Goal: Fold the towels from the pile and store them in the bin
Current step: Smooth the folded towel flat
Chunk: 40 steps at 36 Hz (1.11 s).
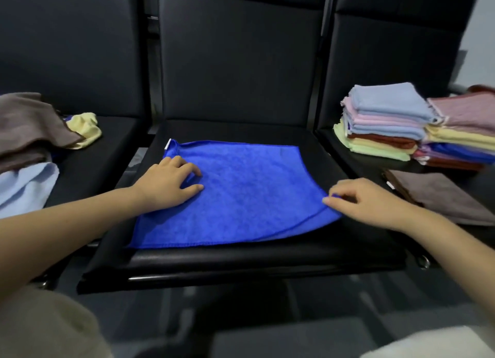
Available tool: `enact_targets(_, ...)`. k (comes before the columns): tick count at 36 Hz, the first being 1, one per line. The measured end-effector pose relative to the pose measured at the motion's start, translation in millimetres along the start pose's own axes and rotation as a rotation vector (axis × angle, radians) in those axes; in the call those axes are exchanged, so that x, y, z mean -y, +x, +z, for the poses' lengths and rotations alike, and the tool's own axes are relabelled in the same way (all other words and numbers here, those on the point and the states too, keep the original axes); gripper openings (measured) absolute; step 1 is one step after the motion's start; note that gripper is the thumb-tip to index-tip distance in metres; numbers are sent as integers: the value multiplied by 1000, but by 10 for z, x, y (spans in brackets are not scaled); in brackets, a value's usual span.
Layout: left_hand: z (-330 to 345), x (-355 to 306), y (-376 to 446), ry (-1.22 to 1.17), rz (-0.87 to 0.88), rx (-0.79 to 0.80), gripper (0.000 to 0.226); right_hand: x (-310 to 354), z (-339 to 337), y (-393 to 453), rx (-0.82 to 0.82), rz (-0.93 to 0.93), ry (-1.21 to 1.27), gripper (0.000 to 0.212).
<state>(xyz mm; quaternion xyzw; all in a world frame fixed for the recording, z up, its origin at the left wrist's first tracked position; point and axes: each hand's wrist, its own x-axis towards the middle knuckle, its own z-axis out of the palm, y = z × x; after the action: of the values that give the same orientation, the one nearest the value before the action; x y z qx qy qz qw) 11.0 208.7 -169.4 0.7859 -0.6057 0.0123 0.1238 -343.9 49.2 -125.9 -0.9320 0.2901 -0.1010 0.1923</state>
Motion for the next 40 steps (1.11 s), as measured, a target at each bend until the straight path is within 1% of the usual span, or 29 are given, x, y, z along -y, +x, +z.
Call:
enact_targets(1, -3, -5, 18, 16, -1, 2, 40, -41, 12, -43, 48, 23, -66, 37)
enact_targets(3, -11, -12, 62, 46, -7, 7, 40, -55, 43, -107, 111, 45, -107, 36)
enact_targets(4, -14, -19, 87, 55, -11, 10, 40, -38, 62, -117, 113, 46, -113, 41)
enact_targets(7, -14, -21, 175, 41, -29, 3, 36, 18, 104, -76, 52, 46, -144, 72)
enact_targets(8, -16, -21, 206, 25, -40, -7, 35, 41, 111, -45, 22, 48, -147, 74)
enact_targets(11, -18, -9, 314, 0, -74, -44, 35, 51, 155, 115, -56, 48, -149, 58)
enact_targets(13, -10, 12, 400, 6, -92, -56, 35, 85, 197, 251, -69, 24, -161, 49)
enact_targets(15, 6, 51, 494, 16, -119, -42, 36, 121, 247, 390, -55, -9, -167, 39)
enact_targets(17, 29, 93, 561, 43, -146, -8, 39, 179, 311, 500, -5, -36, -185, 32)
enact_targets(20, 47, 158, 677, 74, -173, 8, 45, 273, 425, 643, 22, -102, -194, 31)
enact_targets(24, 51, 213, 798, 81, -274, 21, 52, 392, 577, 760, 36, -150, -224, 37)
enact_targets(28, 62, 233, 837, 162, -373, -18, 58, 408, 621, 805, 6, -163, -232, 40)
enact_targets(31, 58, 289, 803, 232, -451, -41, 60, 358, 631, 779, -6, -178, -223, 35)
enact_targets(35, 26, 428, 770, 300, -448, -83, 56, 331, 653, 706, -34, -203, -213, 26)
enact_targets(37, 22, 457, 770, 284, -452, -57, 57, 327, 657, 653, -63, -222, -212, 24)
enact_targets(40, 39, 457, 777, 185, -485, 9, 59, 327, 658, 575, -94, -236, -192, 21)
